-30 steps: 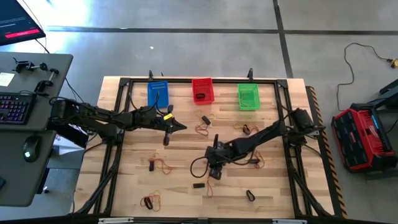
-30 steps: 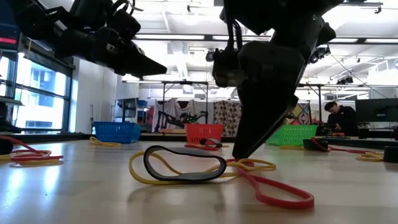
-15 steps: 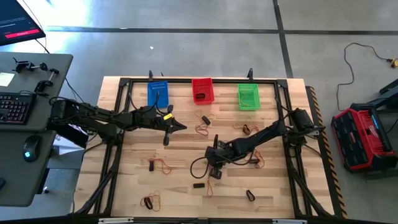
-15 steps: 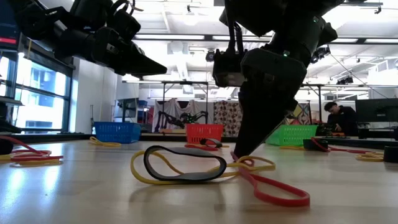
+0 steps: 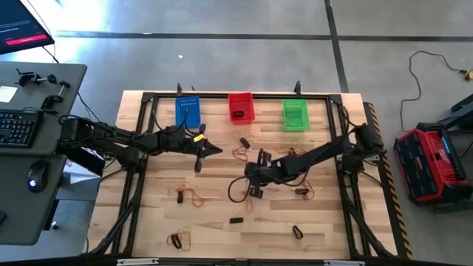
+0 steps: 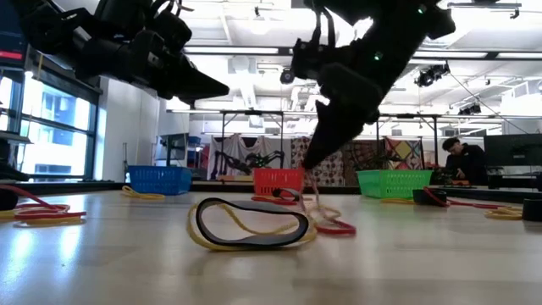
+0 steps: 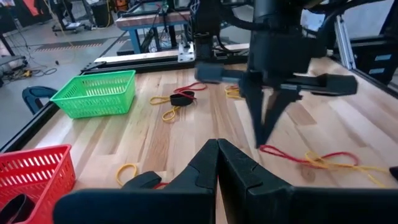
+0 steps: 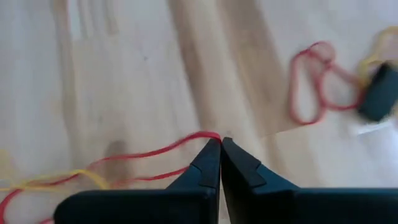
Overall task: Sort rubber bands into baskets
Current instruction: Put the red rubber band into the blue bin
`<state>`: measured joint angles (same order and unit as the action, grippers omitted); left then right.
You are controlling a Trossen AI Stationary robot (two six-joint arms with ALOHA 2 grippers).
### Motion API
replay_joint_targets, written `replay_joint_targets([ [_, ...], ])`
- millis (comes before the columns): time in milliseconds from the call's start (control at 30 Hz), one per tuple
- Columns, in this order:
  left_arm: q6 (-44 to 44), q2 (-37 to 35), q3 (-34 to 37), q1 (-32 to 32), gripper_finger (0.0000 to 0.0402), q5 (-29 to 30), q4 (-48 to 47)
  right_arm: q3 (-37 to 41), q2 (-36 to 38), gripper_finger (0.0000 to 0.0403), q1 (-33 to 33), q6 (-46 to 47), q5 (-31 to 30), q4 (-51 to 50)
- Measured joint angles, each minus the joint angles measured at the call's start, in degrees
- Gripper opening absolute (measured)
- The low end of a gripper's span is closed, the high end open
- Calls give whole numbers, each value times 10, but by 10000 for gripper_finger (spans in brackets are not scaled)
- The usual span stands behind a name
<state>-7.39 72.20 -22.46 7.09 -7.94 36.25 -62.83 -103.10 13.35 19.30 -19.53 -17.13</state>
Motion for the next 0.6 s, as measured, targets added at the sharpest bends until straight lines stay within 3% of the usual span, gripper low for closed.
replay_joint_targets([
  [333, 38, 0, 0, -10, 4, -3, -15, 0, 22, 0, -25, -106, -83, 55],
  [600, 77, 4, 0, -34, 64, 23, -16, 0, 20, 0, -29, -176, -107, 132],
])
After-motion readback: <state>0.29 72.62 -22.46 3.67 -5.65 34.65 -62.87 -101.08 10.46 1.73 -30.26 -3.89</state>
